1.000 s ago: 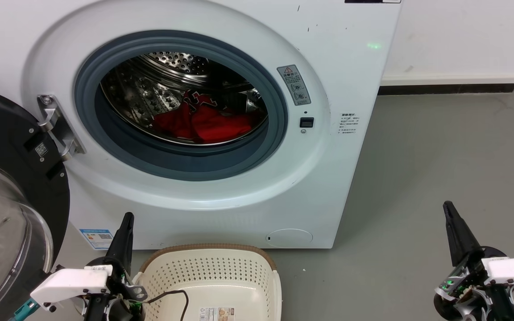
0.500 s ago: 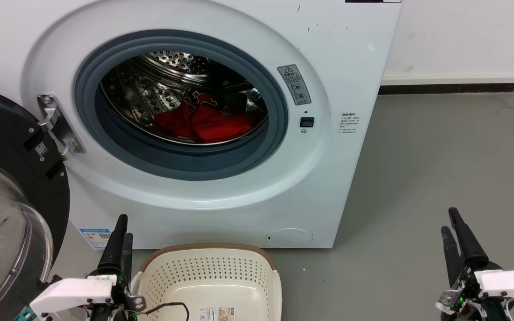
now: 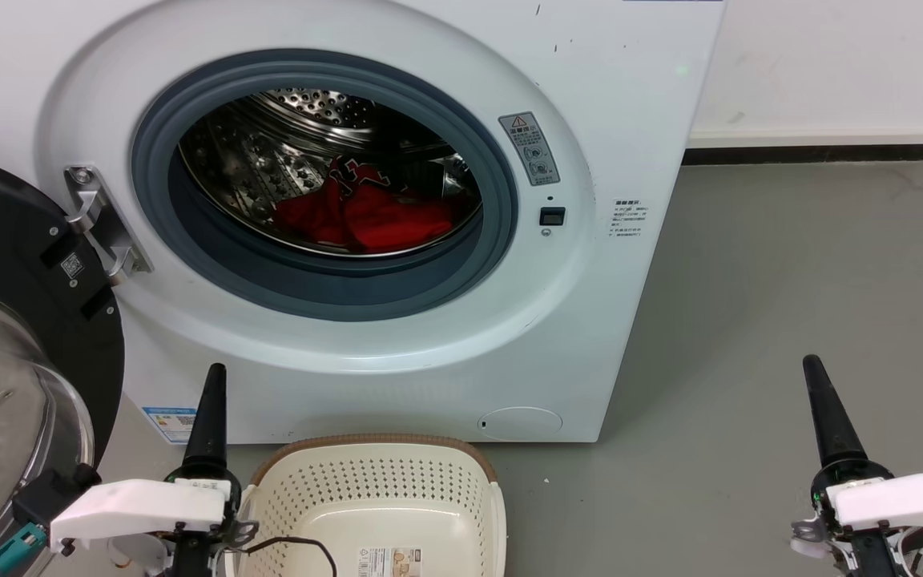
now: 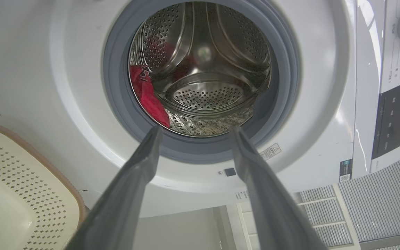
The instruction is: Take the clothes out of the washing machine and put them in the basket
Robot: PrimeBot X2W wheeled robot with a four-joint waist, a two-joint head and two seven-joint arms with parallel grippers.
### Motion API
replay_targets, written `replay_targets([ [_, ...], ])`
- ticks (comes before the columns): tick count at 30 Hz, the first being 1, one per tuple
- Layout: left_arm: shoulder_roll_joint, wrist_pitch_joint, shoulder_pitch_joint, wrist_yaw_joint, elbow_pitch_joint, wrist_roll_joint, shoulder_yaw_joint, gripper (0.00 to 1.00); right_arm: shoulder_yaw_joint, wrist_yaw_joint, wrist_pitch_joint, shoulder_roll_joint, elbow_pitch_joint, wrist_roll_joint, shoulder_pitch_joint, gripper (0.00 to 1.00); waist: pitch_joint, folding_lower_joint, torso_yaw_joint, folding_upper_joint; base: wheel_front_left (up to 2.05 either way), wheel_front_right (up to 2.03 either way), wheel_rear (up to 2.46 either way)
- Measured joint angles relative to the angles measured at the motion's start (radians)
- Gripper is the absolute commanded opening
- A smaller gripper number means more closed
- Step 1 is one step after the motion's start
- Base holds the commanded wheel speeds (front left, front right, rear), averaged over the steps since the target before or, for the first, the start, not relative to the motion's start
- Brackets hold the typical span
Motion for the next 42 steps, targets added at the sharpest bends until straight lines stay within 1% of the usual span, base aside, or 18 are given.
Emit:
replay_targets([
  [12, 0.000, -0.045, 0.014, 0.052, -0.047, 0.250, -0.054, 1.00, 0.035, 0.000, -0.045, 0.000, -0.067, -0.288, 0.019, 1.00, 0.006, 0.0000, 0.001, 0.0000, 0.00, 0.00, 0.00],
  [19, 0.001, -0.070, 0.020, 0.074, -0.065, 0.368, -0.074, 1.00, 0.049, 0.000, -0.069, 0.000, -0.090, -0.421, 0.029, 1.00, 0.007, 0.0000, 0.001, 0.0000, 0.00, 0.00, 0.00],
  [29, 0.001, -0.100, 0.031, 0.096, -0.088, 0.514, -0.097, 1.00, 0.062, 0.000, -0.103, 0.000, -0.119, -0.559, 0.044, 1.00, 0.012, 0.0000, 0.001, 0.0000, 0.00, 0.00, 0.00],
  [42, 0.001, -0.140, 0.057, 0.112, -0.103, 0.665, -0.114, 1.00, 0.074, 0.000, -0.139, 0.000, -0.155, -0.711, 0.066, 1.00, 0.014, 0.0000, -0.002, 0.0000, 0.00, 0.00, 0.00],
])
